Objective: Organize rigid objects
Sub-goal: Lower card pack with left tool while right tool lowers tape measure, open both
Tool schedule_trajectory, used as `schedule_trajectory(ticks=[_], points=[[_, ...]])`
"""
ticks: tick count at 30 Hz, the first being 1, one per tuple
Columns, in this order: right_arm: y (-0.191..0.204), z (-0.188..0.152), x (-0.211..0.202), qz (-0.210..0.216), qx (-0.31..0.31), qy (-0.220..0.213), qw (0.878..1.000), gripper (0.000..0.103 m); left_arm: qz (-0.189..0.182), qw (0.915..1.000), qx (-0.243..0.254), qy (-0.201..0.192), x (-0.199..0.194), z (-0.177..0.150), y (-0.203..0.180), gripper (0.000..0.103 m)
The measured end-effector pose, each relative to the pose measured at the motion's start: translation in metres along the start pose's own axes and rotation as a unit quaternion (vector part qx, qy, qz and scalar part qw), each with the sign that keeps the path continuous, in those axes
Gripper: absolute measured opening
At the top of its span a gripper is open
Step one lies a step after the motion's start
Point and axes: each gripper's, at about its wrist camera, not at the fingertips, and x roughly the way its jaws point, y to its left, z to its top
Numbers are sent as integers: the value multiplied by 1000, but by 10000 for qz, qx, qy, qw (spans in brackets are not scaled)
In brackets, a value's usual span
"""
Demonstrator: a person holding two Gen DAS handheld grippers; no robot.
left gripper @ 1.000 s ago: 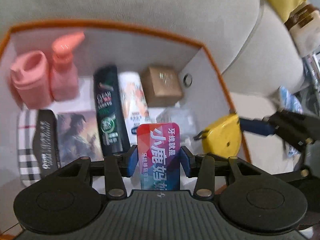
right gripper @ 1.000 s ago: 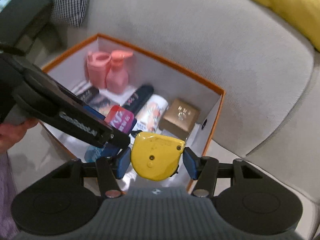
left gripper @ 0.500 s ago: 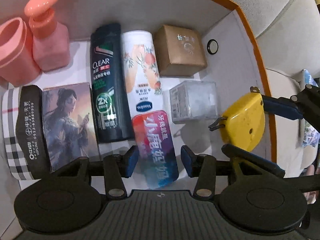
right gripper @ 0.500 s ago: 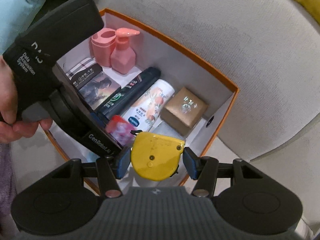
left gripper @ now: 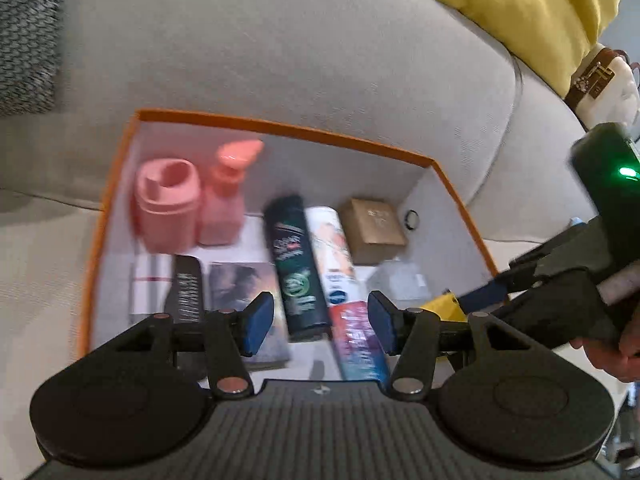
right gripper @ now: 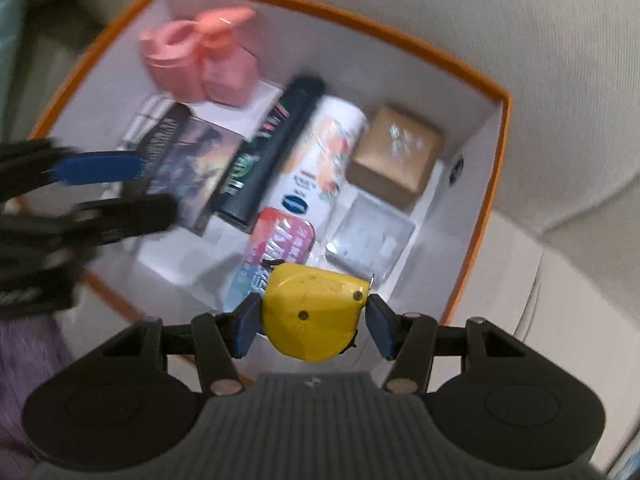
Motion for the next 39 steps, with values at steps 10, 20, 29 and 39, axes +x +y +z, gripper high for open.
schedule_trajectory(ticks=[10, 20, 29, 39], points=[[21, 17, 27, -662, -19, 572, 9962, 58, -22, 9997, -40, -245, -12, 2, 10, 63], [39, 22, 46, -1457, -286, 846, 9853, 57, -12, 9996, -79, -263, -15, -2, 17, 63], [31, 21, 10, -1002, -133, 271, 9945, 56, -35, 9995, -105, -295, -22, -2, 17, 63], [22, 15, 27, -1155, -303, 300, 9924, 22, 21, 9996, -19, -268, -20, -2, 14, 63]])
